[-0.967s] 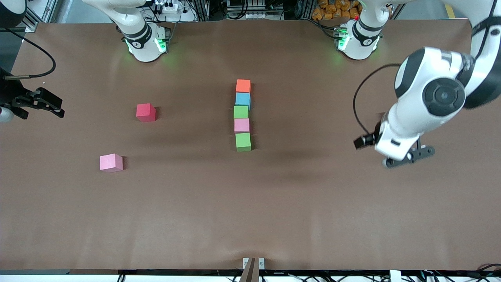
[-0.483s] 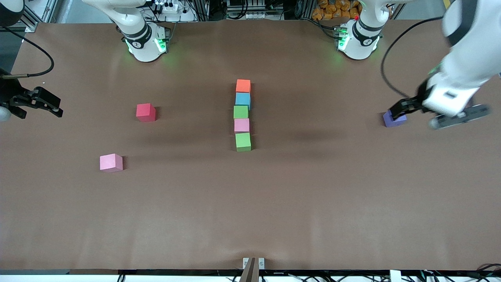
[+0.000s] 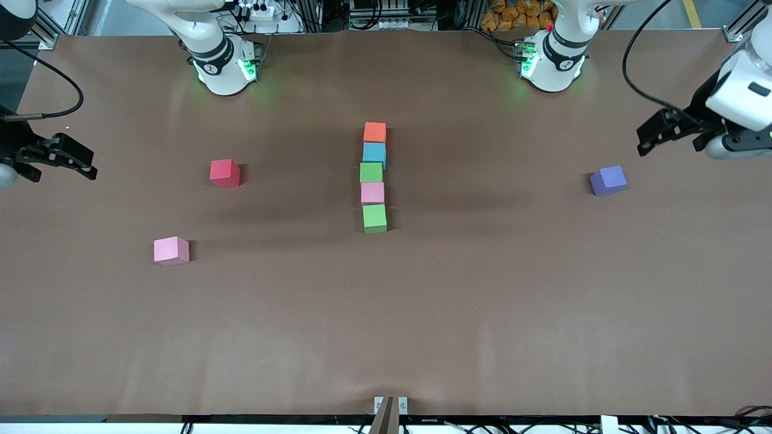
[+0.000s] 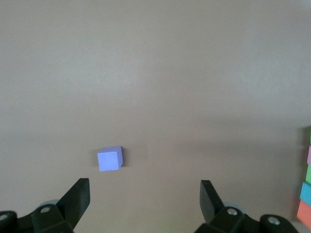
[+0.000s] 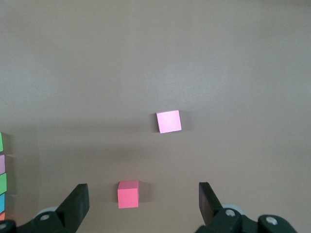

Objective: Arrange blocks into number 1

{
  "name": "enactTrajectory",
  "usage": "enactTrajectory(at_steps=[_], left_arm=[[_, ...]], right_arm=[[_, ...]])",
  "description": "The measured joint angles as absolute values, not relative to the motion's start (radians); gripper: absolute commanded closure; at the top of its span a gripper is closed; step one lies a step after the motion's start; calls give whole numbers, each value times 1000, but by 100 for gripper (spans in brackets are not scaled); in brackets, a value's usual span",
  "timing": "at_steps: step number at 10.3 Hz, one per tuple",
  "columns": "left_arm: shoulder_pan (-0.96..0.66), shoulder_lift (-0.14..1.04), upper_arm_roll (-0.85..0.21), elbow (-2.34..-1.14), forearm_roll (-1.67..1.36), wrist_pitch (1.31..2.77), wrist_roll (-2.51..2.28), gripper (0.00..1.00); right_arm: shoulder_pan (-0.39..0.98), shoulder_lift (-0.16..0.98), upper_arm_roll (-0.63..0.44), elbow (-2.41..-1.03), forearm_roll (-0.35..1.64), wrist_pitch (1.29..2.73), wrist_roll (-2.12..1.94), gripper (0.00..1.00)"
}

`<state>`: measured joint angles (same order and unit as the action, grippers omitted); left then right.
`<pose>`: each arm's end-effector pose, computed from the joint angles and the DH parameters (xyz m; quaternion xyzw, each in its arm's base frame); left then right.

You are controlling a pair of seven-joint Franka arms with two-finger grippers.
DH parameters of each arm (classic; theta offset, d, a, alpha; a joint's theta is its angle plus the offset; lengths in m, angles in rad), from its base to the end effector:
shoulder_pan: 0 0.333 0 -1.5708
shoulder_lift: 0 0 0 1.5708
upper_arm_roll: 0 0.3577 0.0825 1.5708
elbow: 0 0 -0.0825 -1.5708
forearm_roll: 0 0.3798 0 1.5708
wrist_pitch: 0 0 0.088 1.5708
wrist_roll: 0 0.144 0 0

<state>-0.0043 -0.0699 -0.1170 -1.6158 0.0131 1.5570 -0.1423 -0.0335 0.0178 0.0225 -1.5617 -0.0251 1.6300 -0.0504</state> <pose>0.5208 -0.0640 0.6443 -0.9999 -0.0107 -0.0067 0.0098 0.5644 -0.0098 0.6290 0.9994 0.0201 0.0249 0.0131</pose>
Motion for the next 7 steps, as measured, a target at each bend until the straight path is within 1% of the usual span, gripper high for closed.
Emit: enactTrajectory(at_steps=[1, 7], left_arm=[[-4, -70, -117, -1606, -7, 1538, -118, 0], [-4, -70, -118, -1605, -14, 1534, -110, 0]], right_arm=[[-34, 18, 23, -1562, -25, 1630, -50, 0], [-34, 18, 22, -1558, -25, 1630, -50, 0]])
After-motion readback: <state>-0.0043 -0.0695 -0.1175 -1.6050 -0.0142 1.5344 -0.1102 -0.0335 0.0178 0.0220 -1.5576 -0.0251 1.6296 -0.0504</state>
